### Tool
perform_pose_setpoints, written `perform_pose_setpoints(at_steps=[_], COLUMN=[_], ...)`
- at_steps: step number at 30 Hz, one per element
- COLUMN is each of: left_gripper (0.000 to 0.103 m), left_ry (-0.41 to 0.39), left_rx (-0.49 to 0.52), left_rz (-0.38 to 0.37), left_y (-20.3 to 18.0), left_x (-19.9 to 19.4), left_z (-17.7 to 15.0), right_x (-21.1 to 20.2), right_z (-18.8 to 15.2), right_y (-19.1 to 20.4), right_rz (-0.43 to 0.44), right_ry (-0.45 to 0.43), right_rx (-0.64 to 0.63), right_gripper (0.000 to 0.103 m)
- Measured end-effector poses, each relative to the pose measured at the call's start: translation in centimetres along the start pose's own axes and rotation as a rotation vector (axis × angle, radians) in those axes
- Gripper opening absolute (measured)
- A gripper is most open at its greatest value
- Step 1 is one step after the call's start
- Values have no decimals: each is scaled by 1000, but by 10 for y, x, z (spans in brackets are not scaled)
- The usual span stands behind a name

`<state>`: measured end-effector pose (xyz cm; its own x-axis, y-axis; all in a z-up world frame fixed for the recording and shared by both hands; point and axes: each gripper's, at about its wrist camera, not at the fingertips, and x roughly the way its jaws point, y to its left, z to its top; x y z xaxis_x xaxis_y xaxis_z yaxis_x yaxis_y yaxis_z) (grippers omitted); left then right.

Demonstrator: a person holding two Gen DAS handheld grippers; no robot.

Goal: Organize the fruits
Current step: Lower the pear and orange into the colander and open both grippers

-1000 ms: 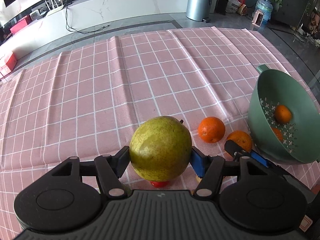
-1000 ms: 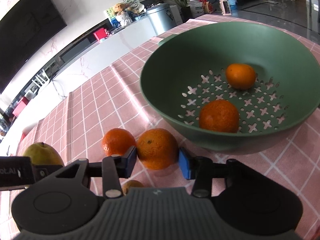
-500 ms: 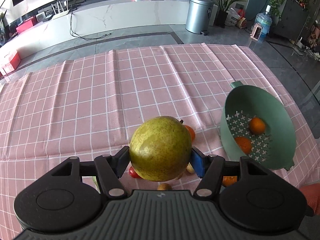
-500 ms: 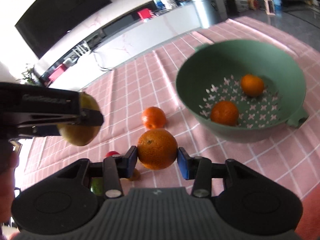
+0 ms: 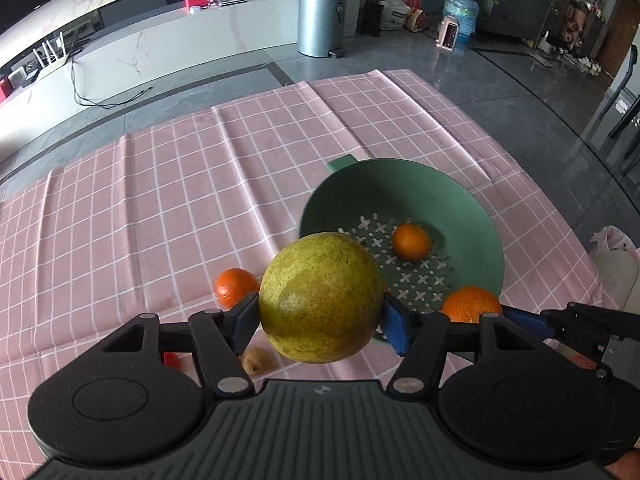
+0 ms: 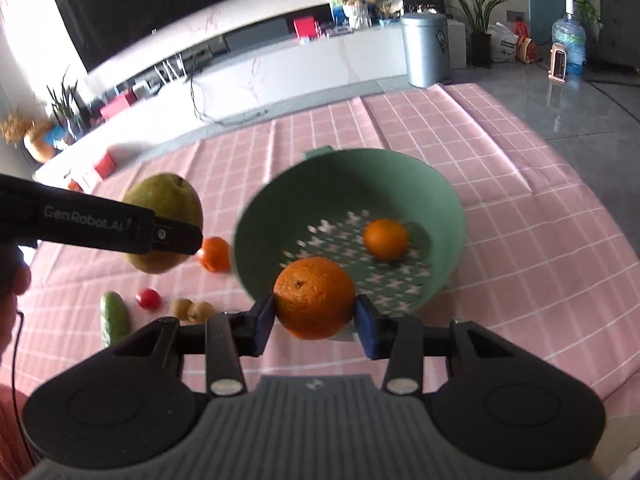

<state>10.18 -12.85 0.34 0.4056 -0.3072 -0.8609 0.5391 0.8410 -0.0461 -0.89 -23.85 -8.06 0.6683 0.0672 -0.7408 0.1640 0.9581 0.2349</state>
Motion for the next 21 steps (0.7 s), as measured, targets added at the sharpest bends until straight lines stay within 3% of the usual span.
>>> perform_pose_setpoints(at_steps=[3,8,21], left_gripper=[73,73,73], left_ry=[27,72,145], left_rx=[35,113,134], left_rz=[-32,-3,5], left_y=[-17,-40,-39], left_x=[13,38,80], left_z=[8,16,28], right_x=[5,15,55], right_z=[7,21,25], right_y=[-17,-25,-16], right_rz=[-26,-15,-2], right_ry=[43,96,207], right_rx=[-60,-192,-390], right_gripper=[40,40,40])
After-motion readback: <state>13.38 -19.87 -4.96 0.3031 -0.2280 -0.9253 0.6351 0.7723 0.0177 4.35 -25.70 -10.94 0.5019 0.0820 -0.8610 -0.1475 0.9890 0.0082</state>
